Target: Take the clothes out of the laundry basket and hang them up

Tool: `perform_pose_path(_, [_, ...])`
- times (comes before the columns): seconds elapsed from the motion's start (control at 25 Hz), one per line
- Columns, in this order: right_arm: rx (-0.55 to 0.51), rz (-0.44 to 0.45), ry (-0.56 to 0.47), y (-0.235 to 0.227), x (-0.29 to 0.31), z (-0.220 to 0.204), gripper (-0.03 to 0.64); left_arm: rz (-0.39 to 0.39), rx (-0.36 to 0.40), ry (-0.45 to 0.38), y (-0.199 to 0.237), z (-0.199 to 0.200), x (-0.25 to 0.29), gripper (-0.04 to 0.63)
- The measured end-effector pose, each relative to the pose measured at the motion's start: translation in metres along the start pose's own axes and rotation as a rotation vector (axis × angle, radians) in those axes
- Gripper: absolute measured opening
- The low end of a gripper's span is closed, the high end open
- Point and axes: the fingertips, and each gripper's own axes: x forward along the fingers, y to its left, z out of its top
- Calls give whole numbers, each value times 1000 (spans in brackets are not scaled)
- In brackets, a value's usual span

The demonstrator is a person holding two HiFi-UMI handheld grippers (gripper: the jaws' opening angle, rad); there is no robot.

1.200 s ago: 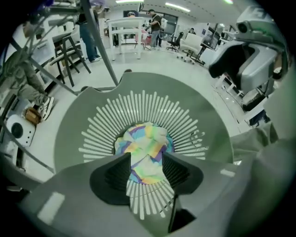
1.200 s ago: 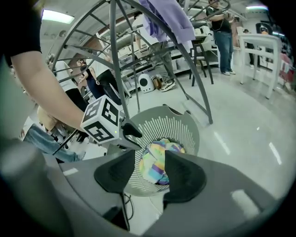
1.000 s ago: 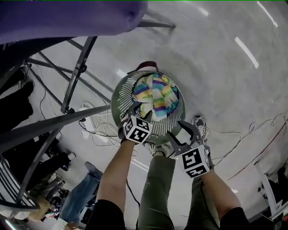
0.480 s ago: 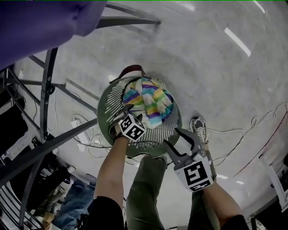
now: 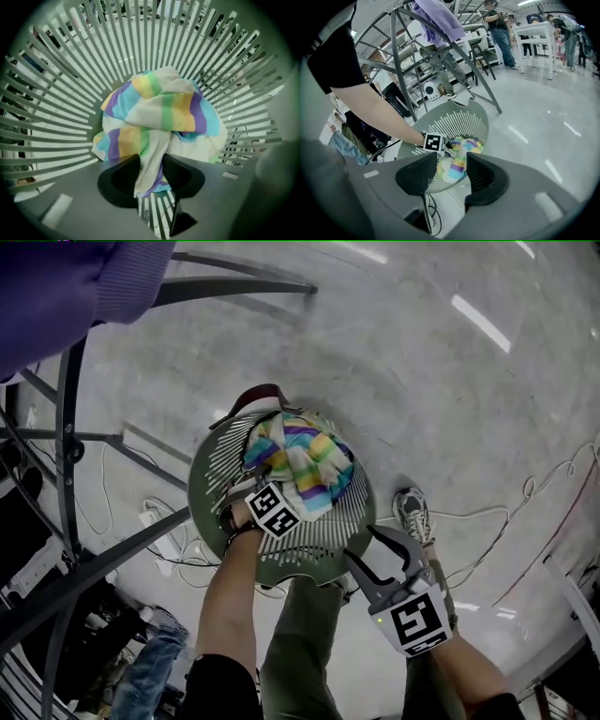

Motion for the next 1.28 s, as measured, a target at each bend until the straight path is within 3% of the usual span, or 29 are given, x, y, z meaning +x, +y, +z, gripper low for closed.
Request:
perform_pose_path(0.12, [-1, -17, 2, -5, -8, -1, 198, 13, -50, -41, 5, 6, -16, 43])
perform_pose_path(0.16, [4, -22, 2, -5, -12, 1, 198, 8, -72, -60, 4, 8, -25, 35])
perform_pose_path(0.52, [0, -8, -37, 5, -48, 43, 196, 39, -277, -263, 11, 27, -147, 25])
perform_pose_path(0.8, [-38, 39, -26, -3, -72, 71, 196, 86, -436, -309, 16, 23, -228, 21])
perform_pose_path(1.04, [-101, 61, -2, -5, -97, 85, 196, 145, -438, -377, -2, 42, -301, 21])
perform_pose_path(1.28, [-160, 82, 33, 4, -109, 98, 196, 197, -488, -455, -7, 57, -373, 21])
